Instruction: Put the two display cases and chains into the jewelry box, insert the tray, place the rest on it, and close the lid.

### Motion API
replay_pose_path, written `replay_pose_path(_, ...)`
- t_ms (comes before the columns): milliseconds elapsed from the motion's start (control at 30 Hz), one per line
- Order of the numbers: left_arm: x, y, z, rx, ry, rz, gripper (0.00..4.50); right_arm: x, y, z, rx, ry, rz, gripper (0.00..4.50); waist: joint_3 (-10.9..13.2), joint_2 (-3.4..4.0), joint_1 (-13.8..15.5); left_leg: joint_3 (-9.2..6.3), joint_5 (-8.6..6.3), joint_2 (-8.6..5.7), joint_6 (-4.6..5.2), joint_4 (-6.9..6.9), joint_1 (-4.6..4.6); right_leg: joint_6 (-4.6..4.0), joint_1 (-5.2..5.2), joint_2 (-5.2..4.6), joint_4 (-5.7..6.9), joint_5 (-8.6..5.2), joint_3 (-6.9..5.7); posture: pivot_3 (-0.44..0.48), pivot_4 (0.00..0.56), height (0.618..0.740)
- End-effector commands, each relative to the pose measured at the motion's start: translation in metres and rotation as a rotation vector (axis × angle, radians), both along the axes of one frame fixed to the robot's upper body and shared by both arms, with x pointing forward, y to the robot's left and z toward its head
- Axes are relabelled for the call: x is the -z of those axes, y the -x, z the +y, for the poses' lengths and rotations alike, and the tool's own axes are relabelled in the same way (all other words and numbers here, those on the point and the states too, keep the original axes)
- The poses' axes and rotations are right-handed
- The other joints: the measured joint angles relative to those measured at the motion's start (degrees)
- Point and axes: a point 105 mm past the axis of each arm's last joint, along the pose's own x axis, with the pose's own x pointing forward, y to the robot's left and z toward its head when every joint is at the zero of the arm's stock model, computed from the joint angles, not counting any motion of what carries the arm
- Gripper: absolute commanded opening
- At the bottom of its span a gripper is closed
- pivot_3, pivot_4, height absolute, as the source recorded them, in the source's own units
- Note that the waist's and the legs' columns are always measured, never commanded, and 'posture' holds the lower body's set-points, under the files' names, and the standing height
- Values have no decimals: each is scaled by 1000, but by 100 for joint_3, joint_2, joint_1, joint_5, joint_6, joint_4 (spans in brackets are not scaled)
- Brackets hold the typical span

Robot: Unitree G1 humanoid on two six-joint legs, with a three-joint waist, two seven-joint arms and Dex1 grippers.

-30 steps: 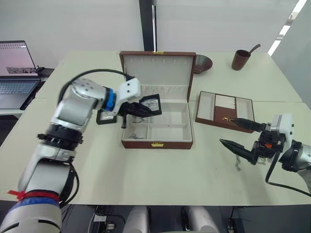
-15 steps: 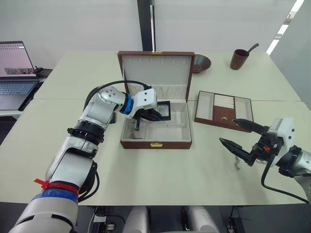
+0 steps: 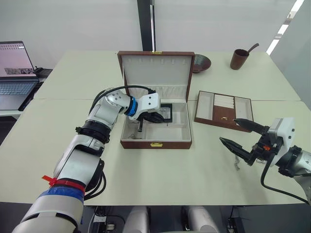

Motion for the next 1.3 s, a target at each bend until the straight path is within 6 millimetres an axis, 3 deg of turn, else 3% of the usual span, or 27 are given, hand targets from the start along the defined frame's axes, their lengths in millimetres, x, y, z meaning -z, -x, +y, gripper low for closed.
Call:
replay_pose_path(33,-13,-4,-4,12,8,-54,15,-11,3,0,-1,11,-60,4500,0,0,1,0,0,0,0,0,0,0,0,0,0,0,0,0,150,740)
replay_pose_path(233,-15,-6,-6,2,30,-65,15,-11,2,1,-6,10,-61,4500,0,0,0,0,0,0,0,0,0,0,0,0,0,0,0,0,150,740)
replay_pose_path(467,-20,-8,-6,-9,58,-72,2140,-12,2,0,-11,12,-59,4500,0,0,1,0,0,0,0,0,0,0,0,0,1,0,0,0,150,740)
replay_pose_path(700,-58,12,-11,57,270,49,4450,-13,3,-6,-27,19,-42,4500,0,0,-2,-2,0,0,0,1,-2,0,0,0,1,0,-1,0,150,740)
replay_pose_path(833,-70,26,7,32,356,106,4482,-11,0,-20,-2,33,-18,4500,-1,1,-34,0,0,2,0,0,3,0,0,0,5,0,3,0,150,740)
replay_pose_path(1067,-76,68,73,-198,569,227,4482,6,-16,-76,178,-8,41,4500,-1,3,-104,-7,0,13,0,-2,16,-9,-1,0,25,-5,8,0,150,740)
replay_pose_path(1167,-73,76,109,-380,617,179,4482,13,-23,-101,263,-25,54,4500,-1,3,-76,-3,0,11,0,0,18,-9,3,-3,27,-5,7,0,150,740)
replay_pose_path(1300,-73,87,131,-503,646,140,4482,21,-28,-121,323,-15,67,4500,-1,3,-12,1,0,11,0,-1,21,-8,3,-7,27,-6,7,0,150,740)
